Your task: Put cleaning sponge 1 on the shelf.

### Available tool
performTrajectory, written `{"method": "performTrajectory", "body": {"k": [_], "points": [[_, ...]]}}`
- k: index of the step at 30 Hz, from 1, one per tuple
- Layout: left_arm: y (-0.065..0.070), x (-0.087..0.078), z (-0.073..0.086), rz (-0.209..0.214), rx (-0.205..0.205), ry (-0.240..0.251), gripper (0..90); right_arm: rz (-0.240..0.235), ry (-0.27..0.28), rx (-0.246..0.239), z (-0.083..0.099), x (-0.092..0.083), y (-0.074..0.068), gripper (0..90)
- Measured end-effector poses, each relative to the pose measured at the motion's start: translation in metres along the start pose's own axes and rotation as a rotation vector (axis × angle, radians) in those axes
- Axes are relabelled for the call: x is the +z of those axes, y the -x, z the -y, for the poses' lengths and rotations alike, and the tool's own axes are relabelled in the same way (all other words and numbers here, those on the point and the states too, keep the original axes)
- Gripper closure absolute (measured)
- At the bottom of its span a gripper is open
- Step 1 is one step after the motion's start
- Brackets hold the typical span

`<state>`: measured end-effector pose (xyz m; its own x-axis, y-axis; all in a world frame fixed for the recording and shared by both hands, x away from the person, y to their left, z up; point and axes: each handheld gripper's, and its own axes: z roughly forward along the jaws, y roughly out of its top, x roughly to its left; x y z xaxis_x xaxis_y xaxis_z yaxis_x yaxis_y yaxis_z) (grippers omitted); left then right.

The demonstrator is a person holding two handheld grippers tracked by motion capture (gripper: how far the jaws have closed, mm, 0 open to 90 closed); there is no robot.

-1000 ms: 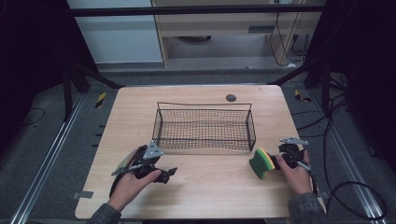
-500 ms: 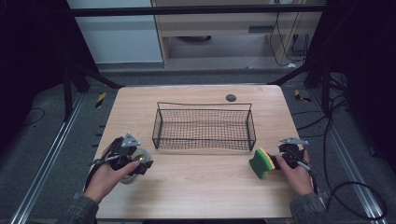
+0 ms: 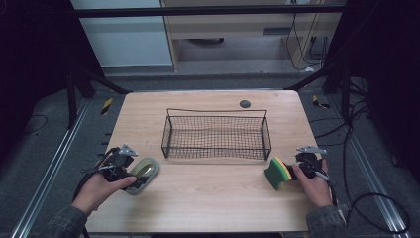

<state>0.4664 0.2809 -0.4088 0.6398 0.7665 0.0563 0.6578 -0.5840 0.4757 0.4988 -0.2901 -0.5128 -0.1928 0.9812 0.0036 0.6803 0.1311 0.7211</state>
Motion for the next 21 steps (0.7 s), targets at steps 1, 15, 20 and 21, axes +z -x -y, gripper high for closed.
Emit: {"method": "performTrajectory", "body": {"k": [1, 15, 20, 21], "points": [[0.0, 0.0, -0.001, -0.003, -0.001, -0.004, 11.6, 0.0, 0.0, 0.0, 0.0, 0.0, 0.0, 0.4], [-0.005, 0.007, -0.017, -0.005, 0.034, -0.105, 27.9, -0.006, 0.0, -0.002, 0.0, -0.001, 0.0, 0.5], [-0.007, 0.011, -0.015, -0.011, 0.043, -0.128, 33.5, -0.006, 0.001, -0.002, 0.0, -0.001, 0.0, 0.5], [-0.007, 0.011, -0.015, -0.013, 0.045, -0.131, 34.8, -0.006, 0.001, -0.001, 0.0, -0.001, 0.0, 0.5]]}}
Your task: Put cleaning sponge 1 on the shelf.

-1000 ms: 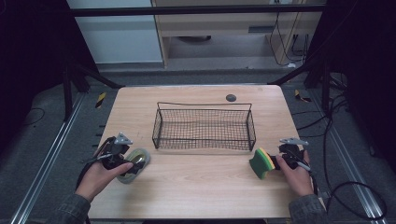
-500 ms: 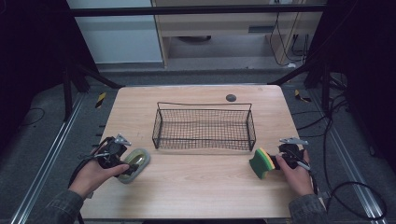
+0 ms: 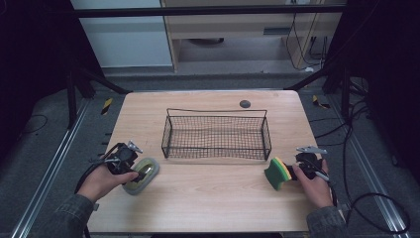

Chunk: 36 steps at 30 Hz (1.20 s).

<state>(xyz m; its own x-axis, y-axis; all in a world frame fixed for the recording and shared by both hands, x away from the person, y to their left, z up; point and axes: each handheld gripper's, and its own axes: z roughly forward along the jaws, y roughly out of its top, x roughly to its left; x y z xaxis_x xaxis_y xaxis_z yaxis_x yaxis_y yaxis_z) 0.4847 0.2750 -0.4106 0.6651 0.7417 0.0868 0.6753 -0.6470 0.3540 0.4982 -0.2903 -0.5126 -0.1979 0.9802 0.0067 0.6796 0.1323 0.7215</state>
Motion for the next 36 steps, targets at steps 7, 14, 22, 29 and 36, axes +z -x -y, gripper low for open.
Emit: {"method": "performTrajectory", "body": {"k": [7, 14, 22, 29, 36], "points": [[-0.004, 0.006, -0.003, 0.019, 0.002, -0.009, 40.2, -0.002, -0.001, -0.001, 0.0, 0.0, 0.0, 0.5], [-0.009, 0.022, -0.011, 0.028, -0.011, -0.069, 44.1, -0.001, -0.001, 0.0, 0.0, 0.0, 0.0, 0.4], [-0.015, 0.028, -0.018, 0.038, -0.027, -0.091, 54.1, 0.0, 0.0, -0.005, 0.0, 0.001, 0.0, 0.4], [-0.021, 0.032, -0.015, 0.06, -0.047, -0.1, 56.9, 0.001, 0.0, -0.007, 0.0, 0.001, 0.0, 0.4], [-0.021, 0.028, -0.013, 0.06, -0.009, -0.09, 70.0, 0.001, 0.0, -0.006, 0.0, 0.001, 0.0, 0.5]]}}
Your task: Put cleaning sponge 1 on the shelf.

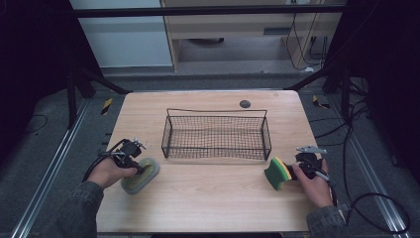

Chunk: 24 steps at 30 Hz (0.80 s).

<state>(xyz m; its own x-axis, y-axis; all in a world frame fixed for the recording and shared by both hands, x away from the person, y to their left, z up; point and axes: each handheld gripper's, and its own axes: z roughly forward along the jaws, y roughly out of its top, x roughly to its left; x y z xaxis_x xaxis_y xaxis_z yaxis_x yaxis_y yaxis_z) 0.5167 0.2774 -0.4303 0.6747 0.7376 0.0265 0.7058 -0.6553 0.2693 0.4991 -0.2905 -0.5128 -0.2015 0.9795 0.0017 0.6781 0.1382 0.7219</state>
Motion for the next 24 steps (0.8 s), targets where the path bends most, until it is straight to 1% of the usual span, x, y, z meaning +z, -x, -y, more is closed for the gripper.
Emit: {"method": "performTrajectory", "body": {"k": [1, 6, 8, 9, 12, 14, 18, 19, 22, 24], "points": [[0.0, -0.002, 0.001, -0.01, 0.008, 0.01, 70.0, 0.0, 0.0, 0.0, 0.0, 0.0, 0.0, 0.4], [-0.001, -0.018, 0.008, -0.028, 0.027, 0.076, 70.2, 0.0, 0.0, 0.0, 0.0, 0.0, 0.0, 0.4], [0.0, -0.027, 0.01, -0.047, 0.048, 0.113, 70.2, 0.0, 0.0, 0.0, 0.0, 0.0, 0.0, 0.4], [0.001, -0.031, 0.011, -0.053, 0.051, 0.127, 70.2, 0.0, 0.0, 0.001, 0.0, 0.0, 0.0, 0.4], [0.003, -0.04, 0.014, -0.075, 0.077, 0.161, 70.2, 0.0, 0.0, 0.0, 0.0, 0.0, 0.0, 0.4], [0.005, -0.045, 0.016, -0.081, 0.095, 0.187, 70.2, 0.0, 0.0, 0.0, 0.0, 0.0, 0.0, 0.4], [0.006, -0.051, 0.013, -0.08, 0.115, 0.22, 70.2, 0.0, 0.0, 0.0, 0.0, 0.0, 0.0, 0.4], [0.006, -0.052, 0.012, -0.079, 0.12, 0.221, 70.2, 0.0, 0.0, 0.0, 0.0, 0.0, 0.0, 0.4], [0.01, -0.055, 0.008, -0.085, 0.171, 0.224, 70.2, 0.0, 0.0, 0.0, 0.0, 0.0, 0.0, 0.4], [0.012, -0.057, 0.005, -0.097, 0.202, 0.228, 70.2, 0.0, 0.0, 0.0, 0.0, 0.0, 0.0, 0.4]]}}
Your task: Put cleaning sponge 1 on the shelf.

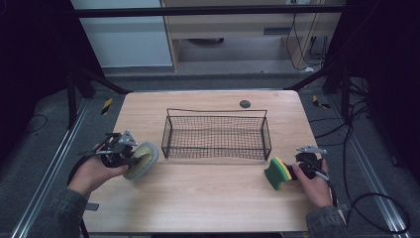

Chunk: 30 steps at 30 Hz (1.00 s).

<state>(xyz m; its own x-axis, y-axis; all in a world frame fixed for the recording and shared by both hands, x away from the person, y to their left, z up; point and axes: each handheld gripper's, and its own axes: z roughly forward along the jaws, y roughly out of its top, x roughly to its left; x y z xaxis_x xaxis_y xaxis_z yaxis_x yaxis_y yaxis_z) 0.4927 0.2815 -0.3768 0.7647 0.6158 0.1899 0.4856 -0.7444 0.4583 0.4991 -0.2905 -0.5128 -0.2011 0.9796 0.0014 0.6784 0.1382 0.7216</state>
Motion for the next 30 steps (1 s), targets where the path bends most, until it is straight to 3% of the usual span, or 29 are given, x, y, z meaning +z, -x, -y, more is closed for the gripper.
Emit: {"method": "performTrajectory", "body": {"k": [7, 14, 24, 25, 30], "points": [[0.003, -0.01, -0.011, -0.019, 0.056, 0.024, 70.2, 0.0, 0.0, 0.0, 0.0, 0.0, 0.0, 0.4], [0.002, -0.022, -0.022, -0.036, 0.096, 0.018, 70.2, 0.0, 0.0, 0.0, 0.0, 0.0, 0.0, 0.4], [-0.002, -0.041, -0.052, -0.082, 0.178, 0.035, 70.3, 0.0, 0.0, 0.0, 0.0, 0.0, 0.0, 0.4], [-0.003, -0.043, -0.057, -0.091, 0.205, 0.026, 70.3, 0.0, 0.0, 0.0, 0.0, 0.0, 0.0, 0.4], [-0.005, -0.043, -0.073, -0.093, 0.228, 0.029, 70.2, -0.001, 0.0, -0.002, 0.0, 0.0, 0.0, 0.4]]}}
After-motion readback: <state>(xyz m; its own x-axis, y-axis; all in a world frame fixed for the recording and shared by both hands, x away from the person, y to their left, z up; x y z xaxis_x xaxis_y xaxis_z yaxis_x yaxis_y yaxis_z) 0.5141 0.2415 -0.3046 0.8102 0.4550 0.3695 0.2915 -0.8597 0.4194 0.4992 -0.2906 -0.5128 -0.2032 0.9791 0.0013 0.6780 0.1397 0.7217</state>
